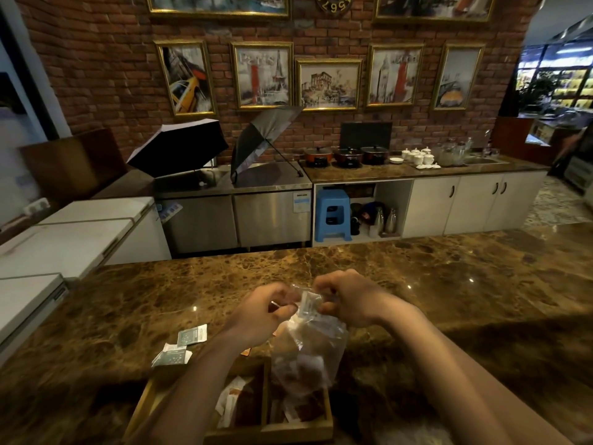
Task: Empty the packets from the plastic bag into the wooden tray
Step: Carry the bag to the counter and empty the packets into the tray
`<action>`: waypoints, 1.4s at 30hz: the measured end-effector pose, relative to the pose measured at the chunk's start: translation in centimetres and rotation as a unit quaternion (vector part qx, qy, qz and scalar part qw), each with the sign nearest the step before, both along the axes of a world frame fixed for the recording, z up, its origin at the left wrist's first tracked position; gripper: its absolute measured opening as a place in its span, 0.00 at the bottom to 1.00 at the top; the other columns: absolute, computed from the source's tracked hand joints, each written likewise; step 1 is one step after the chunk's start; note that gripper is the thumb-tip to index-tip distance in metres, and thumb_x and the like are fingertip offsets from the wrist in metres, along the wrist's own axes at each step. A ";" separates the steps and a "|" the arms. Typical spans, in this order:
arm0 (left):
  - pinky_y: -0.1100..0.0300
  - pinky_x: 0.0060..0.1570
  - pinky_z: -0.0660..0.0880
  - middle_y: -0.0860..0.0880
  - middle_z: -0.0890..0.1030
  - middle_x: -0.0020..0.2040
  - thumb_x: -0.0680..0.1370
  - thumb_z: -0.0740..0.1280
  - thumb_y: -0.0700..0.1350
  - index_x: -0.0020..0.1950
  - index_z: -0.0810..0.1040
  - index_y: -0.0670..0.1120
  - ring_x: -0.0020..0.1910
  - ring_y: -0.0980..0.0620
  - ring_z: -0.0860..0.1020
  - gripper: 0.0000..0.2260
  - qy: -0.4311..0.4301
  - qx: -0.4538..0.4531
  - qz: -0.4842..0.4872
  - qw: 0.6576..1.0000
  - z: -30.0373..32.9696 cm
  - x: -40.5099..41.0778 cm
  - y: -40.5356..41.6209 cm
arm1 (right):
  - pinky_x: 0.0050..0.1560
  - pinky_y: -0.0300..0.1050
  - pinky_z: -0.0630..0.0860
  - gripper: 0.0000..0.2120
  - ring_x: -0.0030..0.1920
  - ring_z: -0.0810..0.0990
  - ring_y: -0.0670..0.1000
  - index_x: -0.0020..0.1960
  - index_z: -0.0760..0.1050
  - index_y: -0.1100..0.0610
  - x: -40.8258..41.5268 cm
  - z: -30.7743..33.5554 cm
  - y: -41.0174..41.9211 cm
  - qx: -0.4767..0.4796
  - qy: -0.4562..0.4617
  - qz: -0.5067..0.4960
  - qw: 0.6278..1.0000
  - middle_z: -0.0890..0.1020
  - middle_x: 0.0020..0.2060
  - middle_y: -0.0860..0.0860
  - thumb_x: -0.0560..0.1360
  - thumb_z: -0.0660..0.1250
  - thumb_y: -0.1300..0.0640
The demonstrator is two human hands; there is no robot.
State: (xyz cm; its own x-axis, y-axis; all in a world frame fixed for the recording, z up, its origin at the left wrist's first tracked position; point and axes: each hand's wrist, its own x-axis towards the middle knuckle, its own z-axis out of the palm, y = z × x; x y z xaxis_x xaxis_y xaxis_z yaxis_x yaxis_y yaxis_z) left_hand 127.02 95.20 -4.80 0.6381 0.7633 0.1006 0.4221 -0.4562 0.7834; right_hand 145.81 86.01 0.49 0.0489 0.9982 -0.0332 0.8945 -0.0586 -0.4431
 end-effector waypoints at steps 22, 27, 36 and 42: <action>0.50 0.51 0.82 0.57 0.84 0.51 0.72 0.75 0.52 0.54 0.78 0.60 0.49 0.58 0.83 0.13 -0.036 -0.018 0.053 0.998 1.7 -7.5 0.5 | 0.35 0.40 0.80 0.03 0.45 0.82 0.49 0.50 0.78 0.49 -5.7 2.5 2.2 0.028 0.098 0.079 0.992 0.81 0.50 0.49 0.80 0.67 0.56; 0.50 0.55 0.81 0.54 0.84 0.53 0.71 0.77 0.45 0.57 0.80 0.56 0.52 0.55 0.83 0.17 -0.039 -0.023 0.042 0.998 1.5 -10.3 1.0 | 0.34 0.46 0.83 0.05 0.44 0.85 0.56 0.54 0.80 0.53 -8.3 1.0 3.7 0.013 0.113 0.108 0.988 0.82 0.50 0.55 0.79 0.68 0.57; 0.64 0.48 0.81 0.54 0.84 0.52 0.73 0.75 0.40 0.58 0.79 0.52 0.51 0.58 0.82 0.16 -0.018 -0.040 0.052 0.998 0.7 -11.2 1.6 | 0.47 0.51 0.83 0.08 0.45 0.83 0.49 0.57 0.80 0.51 -8.4 1.0 4.6 0.048 0.041 0.109 0.992 0.83 0.48 0.50 0.78 0.69 0.57; 0.62 0.46 0.81 0.54 0.85 0.52 0.72 0.76 0.41 0.57 0.78 0.59 0.52 0.57 0.83 0.19 -0.030 -0.059 0.063 0.996 0.3 -11.0 2.3 | 0.46 0.49 0.82 0.07 0.43 0.81 0.46 0.55 0.80 0.51 -7.0 2.0 4.3 0.104 0.077 0.083 0.988 0.82 0.47 0.48 0.77 0.69 0.57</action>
